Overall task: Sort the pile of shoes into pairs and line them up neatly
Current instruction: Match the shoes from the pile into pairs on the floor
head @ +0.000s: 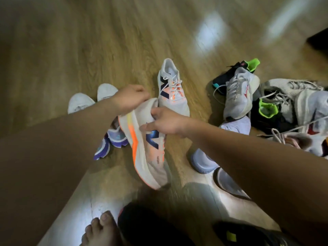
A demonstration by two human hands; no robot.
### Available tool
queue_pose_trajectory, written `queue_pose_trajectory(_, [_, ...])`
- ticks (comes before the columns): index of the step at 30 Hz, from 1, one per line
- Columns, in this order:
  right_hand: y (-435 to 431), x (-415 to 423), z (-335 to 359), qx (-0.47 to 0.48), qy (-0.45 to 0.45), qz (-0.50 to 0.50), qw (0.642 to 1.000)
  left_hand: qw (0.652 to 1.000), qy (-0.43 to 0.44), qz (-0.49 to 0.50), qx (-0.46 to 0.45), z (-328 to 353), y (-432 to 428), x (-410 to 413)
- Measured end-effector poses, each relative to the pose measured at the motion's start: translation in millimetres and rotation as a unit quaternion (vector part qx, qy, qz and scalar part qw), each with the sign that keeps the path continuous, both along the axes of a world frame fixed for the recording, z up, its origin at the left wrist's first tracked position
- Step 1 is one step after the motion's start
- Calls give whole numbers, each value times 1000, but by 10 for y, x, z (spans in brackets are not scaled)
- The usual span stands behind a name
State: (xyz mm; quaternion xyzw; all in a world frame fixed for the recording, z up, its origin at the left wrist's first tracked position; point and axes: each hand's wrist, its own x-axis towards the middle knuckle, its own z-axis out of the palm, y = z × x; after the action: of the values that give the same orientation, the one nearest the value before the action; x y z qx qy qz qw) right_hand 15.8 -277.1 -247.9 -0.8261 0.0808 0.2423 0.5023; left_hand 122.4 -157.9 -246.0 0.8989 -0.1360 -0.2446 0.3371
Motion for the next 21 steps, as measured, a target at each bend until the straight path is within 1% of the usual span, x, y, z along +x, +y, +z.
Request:
queue_pose_trajectory(2, [-73,33,104,-93,-40,81,991,997,44,-25,-64,117,-59,29])
queue_pose_trajectory(3, [-129,26,114,-145,-57,119,981,994,70,-44,-72,173,-82,29])
queue_pose_trajectory(5, [-274,-11,87,-216,-94,165,958,986,114,-111,-48,262,-143,12])
queue_pose_trajectory(6, [-349,-26,63,-236,-101,167,952,981,124,-151,-21,268,-187,2])
queue_pose_trajectory(8, [-449,-48,37,-250,-113,158,949,967,109,-227,42,226,-315,-44])
queue_pose_trajectory(10, [-491,-27,148,-215,-111,142,960,954,57,-269,120,186,-383,-70])
queue_pose_trajectory(12, [-641,25,349,-163,-86,89,979,943,43,-287,161,192,-394,-42])
queue_pose_trajectory(14, [-966,42,493,-138,-65,11,988,937,60,-298,170,198,-342,3])
queue_pose_trajectory(15, [-1167,11,530,-153,-56,-19,987,936,62,-301,172,189,-301,1])
queue_pose_trajectory(16, [-1381,-45,539,-192,-48,-37,980,936,55,-300,177,191,-268,-20])
queue_pose_trajectory(18, [-1753,-269,500,-294,-20,-26,955,946,47,-279,157,198,-214,-48])
queue_pose_trajectory(19, [-1900,-430,470,-322,-2,-18,946,944,62,-290,145,199,-198,-73])
queue_pose_trajectory(21, [-2131,-774,405,-330,40,-29,943,943,90,-274,164,174,-182,-90])
